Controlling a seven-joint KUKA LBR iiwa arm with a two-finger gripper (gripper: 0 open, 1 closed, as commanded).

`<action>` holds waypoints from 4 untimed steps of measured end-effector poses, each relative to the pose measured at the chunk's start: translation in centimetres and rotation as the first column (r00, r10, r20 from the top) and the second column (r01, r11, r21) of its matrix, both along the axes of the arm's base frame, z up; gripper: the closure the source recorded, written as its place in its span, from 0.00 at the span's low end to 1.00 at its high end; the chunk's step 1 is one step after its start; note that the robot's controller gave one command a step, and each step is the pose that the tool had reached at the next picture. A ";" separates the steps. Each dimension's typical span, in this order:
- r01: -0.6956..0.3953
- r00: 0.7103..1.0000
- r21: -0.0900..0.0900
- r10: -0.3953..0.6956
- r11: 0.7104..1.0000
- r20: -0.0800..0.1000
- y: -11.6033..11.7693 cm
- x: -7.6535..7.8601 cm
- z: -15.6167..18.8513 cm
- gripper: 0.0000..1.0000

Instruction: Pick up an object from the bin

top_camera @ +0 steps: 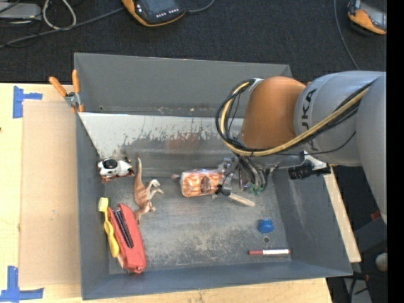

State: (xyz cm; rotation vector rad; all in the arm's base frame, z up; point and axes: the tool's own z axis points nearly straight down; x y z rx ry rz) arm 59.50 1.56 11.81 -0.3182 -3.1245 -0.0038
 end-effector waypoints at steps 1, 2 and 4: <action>-0.036 0.999 -0.001 0.036 0.999 -0.010 -0.5 -0.8 5.5 1.00; 0.036 0.999 0.000 -0.036 0.999 -0.003 1.9 0.8 2.8 1.00; 0.017 1.000 0.000 -0.017 1.000 -0.017 1.9 -1.1 12.5 1.00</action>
Offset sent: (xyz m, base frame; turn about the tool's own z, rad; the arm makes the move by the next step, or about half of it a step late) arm 0.0184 0.0472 -0.0481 0.1348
